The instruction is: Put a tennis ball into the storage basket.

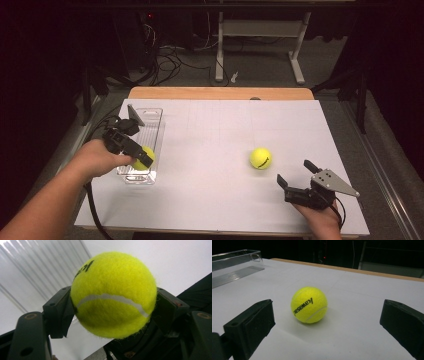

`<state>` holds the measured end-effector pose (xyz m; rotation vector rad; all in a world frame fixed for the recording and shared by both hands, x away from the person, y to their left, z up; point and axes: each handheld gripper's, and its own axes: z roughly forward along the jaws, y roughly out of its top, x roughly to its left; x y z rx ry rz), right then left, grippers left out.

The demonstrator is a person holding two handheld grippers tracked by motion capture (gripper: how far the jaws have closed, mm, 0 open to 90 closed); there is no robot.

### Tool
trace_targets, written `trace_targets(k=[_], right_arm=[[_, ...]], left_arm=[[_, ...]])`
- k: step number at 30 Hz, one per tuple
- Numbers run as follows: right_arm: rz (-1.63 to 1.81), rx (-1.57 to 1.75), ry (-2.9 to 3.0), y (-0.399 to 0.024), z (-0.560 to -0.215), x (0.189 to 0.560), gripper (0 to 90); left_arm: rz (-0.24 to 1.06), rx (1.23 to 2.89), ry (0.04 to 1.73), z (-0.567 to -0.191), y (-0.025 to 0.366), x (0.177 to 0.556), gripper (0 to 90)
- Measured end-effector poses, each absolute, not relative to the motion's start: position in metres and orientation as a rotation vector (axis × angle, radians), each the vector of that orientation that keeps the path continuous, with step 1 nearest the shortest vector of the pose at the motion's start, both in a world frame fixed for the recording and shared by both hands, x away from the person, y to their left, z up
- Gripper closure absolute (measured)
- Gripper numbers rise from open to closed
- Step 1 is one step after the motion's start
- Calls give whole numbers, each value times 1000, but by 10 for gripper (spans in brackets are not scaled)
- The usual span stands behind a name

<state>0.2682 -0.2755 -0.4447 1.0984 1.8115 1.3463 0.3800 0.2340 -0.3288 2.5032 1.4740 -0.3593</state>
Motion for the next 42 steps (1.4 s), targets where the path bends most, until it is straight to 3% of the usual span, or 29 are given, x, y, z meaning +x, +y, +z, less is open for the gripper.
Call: trace_targets(k=[18, 42], right_arm=[[1346, 1100, 1815, -275, -446, 269, 3], [1345, 1098, 1817, -275, -446, 269, 3]], left_arm=[[-324, 2482, 1572, -327, 258, 383, 265], [-277, 2451, 1627, -317, 261, 401, 264]])
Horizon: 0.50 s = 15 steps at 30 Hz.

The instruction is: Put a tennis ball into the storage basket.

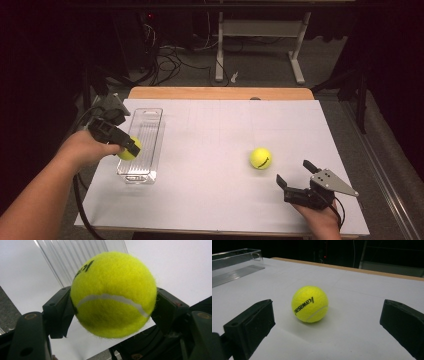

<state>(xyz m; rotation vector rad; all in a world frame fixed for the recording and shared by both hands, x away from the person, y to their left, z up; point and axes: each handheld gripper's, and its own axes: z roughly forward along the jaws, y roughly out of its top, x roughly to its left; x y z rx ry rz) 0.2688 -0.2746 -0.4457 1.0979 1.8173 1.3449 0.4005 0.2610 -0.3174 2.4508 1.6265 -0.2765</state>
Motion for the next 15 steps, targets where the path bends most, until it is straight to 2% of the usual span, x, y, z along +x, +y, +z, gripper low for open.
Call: trace_targets(k=[15], right_arm=[[1346, 1100, 1817, -276, -445, 268, 3]], left_arm=[[-280, 2432, 1665, -334, 251, 430, 263]])
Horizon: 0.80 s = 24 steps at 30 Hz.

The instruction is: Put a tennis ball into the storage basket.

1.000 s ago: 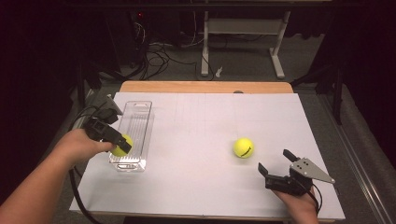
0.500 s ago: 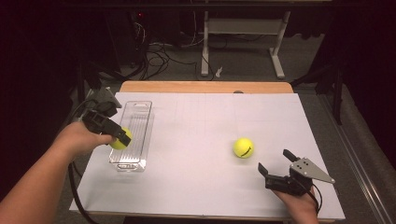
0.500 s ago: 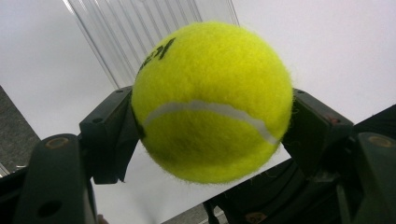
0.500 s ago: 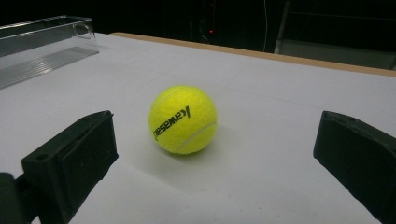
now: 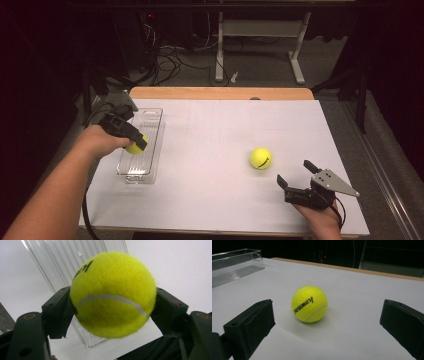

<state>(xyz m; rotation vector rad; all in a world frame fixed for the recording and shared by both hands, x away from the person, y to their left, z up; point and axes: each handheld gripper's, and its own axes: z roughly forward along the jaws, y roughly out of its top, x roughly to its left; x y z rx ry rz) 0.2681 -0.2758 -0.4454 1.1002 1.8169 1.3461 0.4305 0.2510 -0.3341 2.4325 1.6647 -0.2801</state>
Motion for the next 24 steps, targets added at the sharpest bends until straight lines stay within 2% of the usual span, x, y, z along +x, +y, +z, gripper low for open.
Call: trace_targets(k=[24], right_arm=[[1348, 1091, 1824, -275, -446, 268, 3]], left_arm=[[-223, 2492, 1738, -355, 239, 451, 261]])
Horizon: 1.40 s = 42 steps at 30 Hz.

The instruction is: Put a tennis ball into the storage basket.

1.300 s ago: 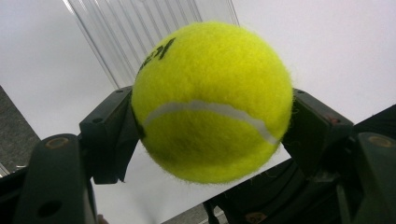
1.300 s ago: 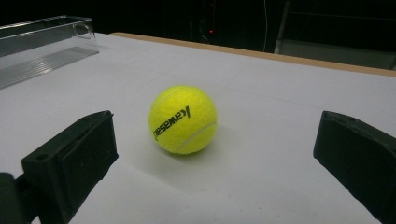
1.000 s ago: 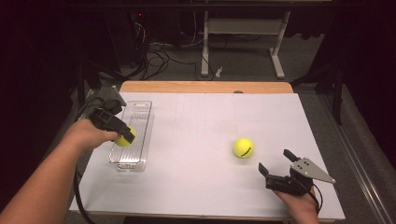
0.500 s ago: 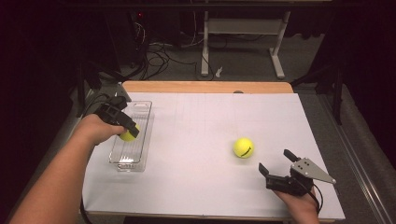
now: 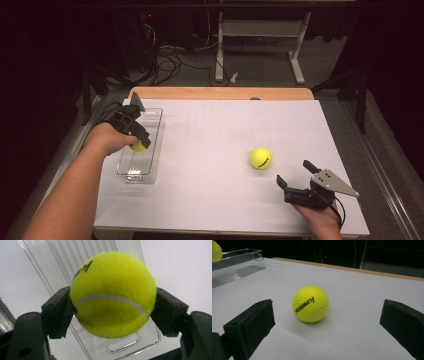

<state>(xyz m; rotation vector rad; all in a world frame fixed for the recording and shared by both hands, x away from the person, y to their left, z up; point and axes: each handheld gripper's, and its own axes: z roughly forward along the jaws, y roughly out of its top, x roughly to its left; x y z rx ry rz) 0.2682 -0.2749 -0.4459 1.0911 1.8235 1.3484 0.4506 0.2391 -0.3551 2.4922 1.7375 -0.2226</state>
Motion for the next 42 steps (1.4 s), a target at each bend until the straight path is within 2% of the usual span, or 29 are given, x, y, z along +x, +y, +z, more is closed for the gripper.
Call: trace_targets(k=[34, 35, 37, 40, 42], right_arm=[[1353, 1100, 1824, -276, -447, 268, 3], [1354, 1100, 1824, -276, -447, 268, 3], [1353, 1100, 1824, -276, -446, 268, 3], [1351, 1097, 1824, -276, -446, 269, 3], [1351, 1097, 1826, -276, -446, 269, 3]], left_arm=[[-188, 2490, 1767, -364, 237, 459, 256], [-194, 2492, 1755, -363, 237, 459, 250], [-198, 2455, 1724, -358, 238, 458, 138], [-207, 2441, 1686, -353, 237, 455, 54], [-202, 2451, 1681, -352, 237, 453, 30]])
